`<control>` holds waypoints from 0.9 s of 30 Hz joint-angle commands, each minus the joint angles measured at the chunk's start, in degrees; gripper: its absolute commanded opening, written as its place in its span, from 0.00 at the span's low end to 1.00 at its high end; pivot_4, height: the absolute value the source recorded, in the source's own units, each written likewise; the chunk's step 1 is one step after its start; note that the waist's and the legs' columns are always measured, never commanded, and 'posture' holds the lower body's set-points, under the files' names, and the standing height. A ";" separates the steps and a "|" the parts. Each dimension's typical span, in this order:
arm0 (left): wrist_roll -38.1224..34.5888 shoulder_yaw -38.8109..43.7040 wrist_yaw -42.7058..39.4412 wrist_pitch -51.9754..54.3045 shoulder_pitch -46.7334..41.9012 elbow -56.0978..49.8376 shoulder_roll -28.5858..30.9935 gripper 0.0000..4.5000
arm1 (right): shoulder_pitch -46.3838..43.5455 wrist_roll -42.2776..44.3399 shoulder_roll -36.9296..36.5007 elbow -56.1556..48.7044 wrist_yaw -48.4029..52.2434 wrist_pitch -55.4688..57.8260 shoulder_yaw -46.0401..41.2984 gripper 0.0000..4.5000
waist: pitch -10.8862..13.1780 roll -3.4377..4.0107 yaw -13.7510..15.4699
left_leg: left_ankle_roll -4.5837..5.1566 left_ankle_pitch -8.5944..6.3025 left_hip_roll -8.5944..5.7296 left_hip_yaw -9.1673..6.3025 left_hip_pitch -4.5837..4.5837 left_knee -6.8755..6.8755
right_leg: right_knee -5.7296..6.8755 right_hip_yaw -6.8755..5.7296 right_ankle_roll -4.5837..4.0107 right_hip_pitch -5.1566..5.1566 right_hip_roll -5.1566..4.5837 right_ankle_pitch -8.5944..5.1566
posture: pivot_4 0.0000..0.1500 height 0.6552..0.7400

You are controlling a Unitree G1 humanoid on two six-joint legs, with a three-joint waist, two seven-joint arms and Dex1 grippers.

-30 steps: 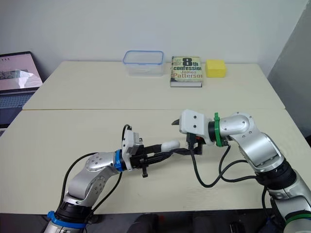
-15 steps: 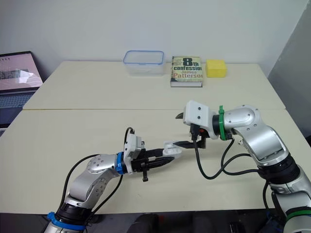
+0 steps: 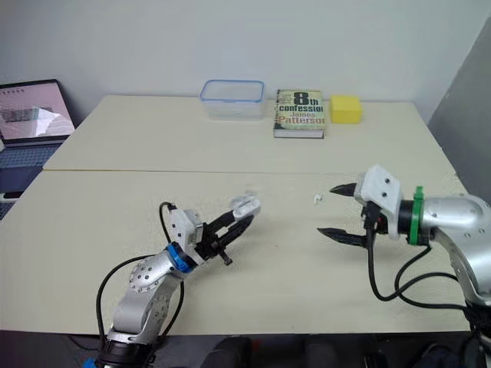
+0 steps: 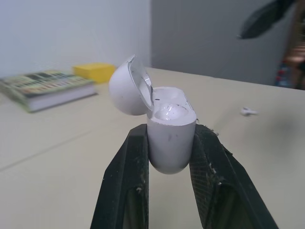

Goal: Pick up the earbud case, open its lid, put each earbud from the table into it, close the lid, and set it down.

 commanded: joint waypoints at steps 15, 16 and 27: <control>3.87 1.50 9.56 -4.48 -0.79 -0.08 -1.74 0.18 | 10.70 5.05 2.96 -8.36 -12.27 7.49 -3.95 1.00 | -0.01 -0.01 0.12 | 0.00 0.00 -0.03 0.12 0.01 0.00 | -0.05 -0.03 0.02 0.07 0.01 0.00 | 1.00 0.91; 3.78 1.47 9.63 -4.30 -0.86 -0.20 -1.65 0.18 | 10.96 5.59 3.70 -8.65 -13.42 8.62 -4.01 1.00 | -0.01 -0.01 0.13 | 0.00 0.00 -0.03 0.13 0.01 0.01 | -0.05 -0.03 0.02 0.07 0.01 0.00 | 1.00 0.91; 3.43 1.37 9.61 -3.54 -1.57 0.17 -0.96 0.18 | 18.11 5.69 -1.00 -11.53 -14.45 10.59 -9.51 1.00 | -0.01 -0.01 0.18 | 0.00 0.00 -0.06 0.15 0.01 0.01 | -0.07 -0.06 0.26 0.10 0.01 -0.14 | 1.00 0.91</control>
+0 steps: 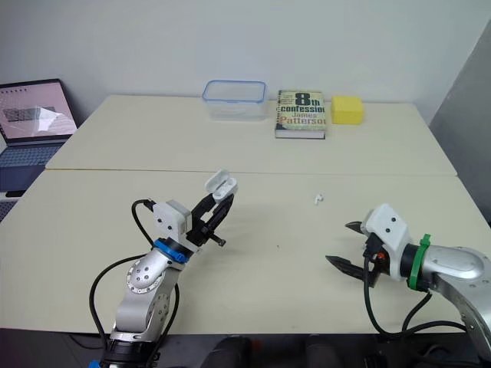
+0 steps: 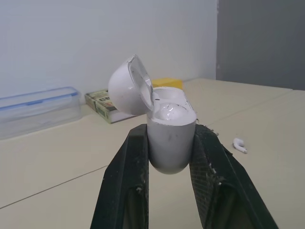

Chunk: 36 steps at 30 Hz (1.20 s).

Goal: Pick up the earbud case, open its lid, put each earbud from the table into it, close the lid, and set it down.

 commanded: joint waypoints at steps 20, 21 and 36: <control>-0.32 -1.55 -0.74 -1.17 -1.67 1.56 0.06 0.18 | -25.62 -24.51 37.40 25.30 -44.25 -2.56 18.81 1.00 | -0.04 0.00 -0.35 | -0.02 0.01 0.02 0.01 -0.04 -0.05 | 0.08 0.05 -0.26 -0.13 0.03 0.15 | 1.00 0.91; -0.29 -1.61 -0.82 -1.21 -1.63 1.61 0.12 0.18 | -26.58 -25.57 39.40 28.58 -45.76 -4.39 18.88 1.00 | -0.04 0.00 -0.31 | -0.02 0.01 0.02 0.00 -0.03 -0.05 | 0.09 0.06 -0.27 -0.14 0.03 0.16 | 1.00 0.91; 0.20 -1.64 -0.98 -1.34 -1.61 2.02 0.66 0.18 | -33.16 -28.24 50.45 55.92 -54.63 -19.35 12.65 0.92 | -0.08 0.05 -0.65 | -0.01 0.01 0.04 0.07 0.03 -0.04 | 0.17 0.08 -0.37 -0.13 0.04 0.22 | 1.00 0.91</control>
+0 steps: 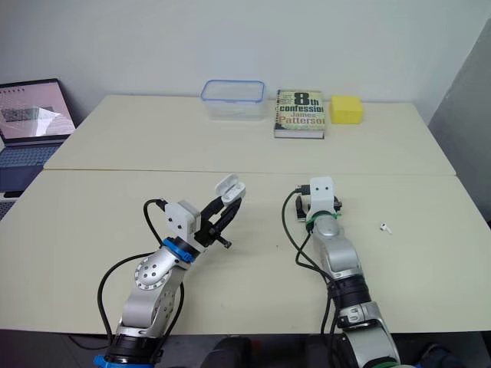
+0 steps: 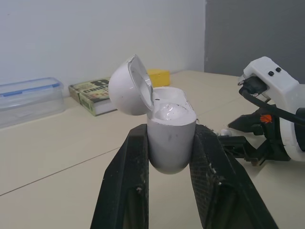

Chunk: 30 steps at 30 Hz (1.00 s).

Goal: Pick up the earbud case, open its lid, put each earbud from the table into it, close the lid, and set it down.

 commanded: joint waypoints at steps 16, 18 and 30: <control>0.21 0.27 0.72 -0.97 0.03 -1.71 0.41 0.18 | 6.05 7.88 0.00 -21.43 8.51 17.10 -1.38 0.10 | -0.05 0.03 0.04 | 0.01 0.00 0.06 -0.07 -0.03 -0.05 | -0.01 -0.03 -0.02 -0.03 0.05 0.01 | 1.00 0.91; 0.02 0.24 0.70 -0.71 0.19 -2.14 0.42 0.18 | 8.24 11.52 -8.33 -28.69 19.85 21.19 2.94 0.10 | -0.05 0.03 0.05 | 0.01 -0.01 0.05 -0.08 -0.05 -0.04 | -0.04 -0.02 -0.02 -0.04 0.05 0.01 | 1.00 0.91; -0.84 -0.03 1.26 1.35 2.63 -5.97 0.61 0.18 | 21.43 12.70 -56.53 -33.37 71.20 -7.31 10.01 0.10 | -0.02 0.01 -0.10 | 0.02 -0.02 0.13 -0.01 0.03 -0.01 | -0.21 -0.08 0.29 0.10 0.10 -0.17 | 1.00 0.91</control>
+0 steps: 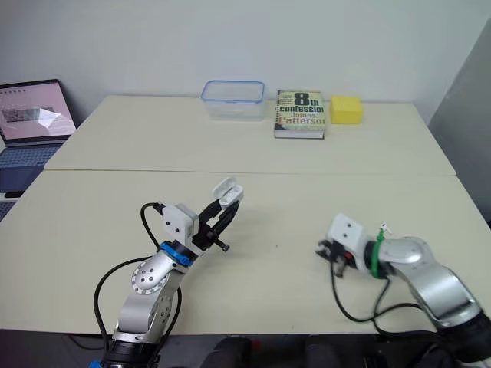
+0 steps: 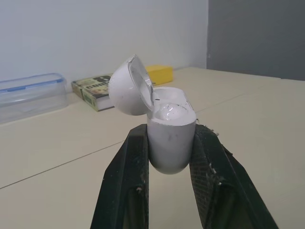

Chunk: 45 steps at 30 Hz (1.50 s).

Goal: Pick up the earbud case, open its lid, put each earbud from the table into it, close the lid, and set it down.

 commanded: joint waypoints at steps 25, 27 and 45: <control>-0.29 -0.50 1.61 3.57 4.91 -9.45 0.40 0.18 | -1.42 -6.18 -8.30 12.54 20.97 -18.65 -1.49 0.76 | 0.00 -0.05 0.60 | -0.06 -0.02 0.08 -0.03 0.47 0.04 | -0.31 0.04 -0.05 0.63 0.04 0.04 | 1.00 0.91; -0.28 -0.57 1.59 3.65 5.15 -9.59 0.40 0.18 | -1.02 -3.92 -9.10 9.46 21.27 -16.55 -3.70 0.77 | 0.00 -0.04 0.63 | -0.06 -0.02 0.07 -0.04 0.44 0.04 | -0.30 0.05 -0.06 0.60 0.04 0.04 | 1.00 0.91; 0.98 -1.98 2.72 4.69 7.00 -10.02 0.21 0.18 | -0.69 -12.35 -15.38 -11.12 10.73 12.55 2.74 0.77 | 0.04 0.02 0.84 | -0.14 -0.07 0.07 -0.08 0.10 0.03 | -0.42 -0.04 -0.05 0.35 0.01 0.04 | 1.00 0.91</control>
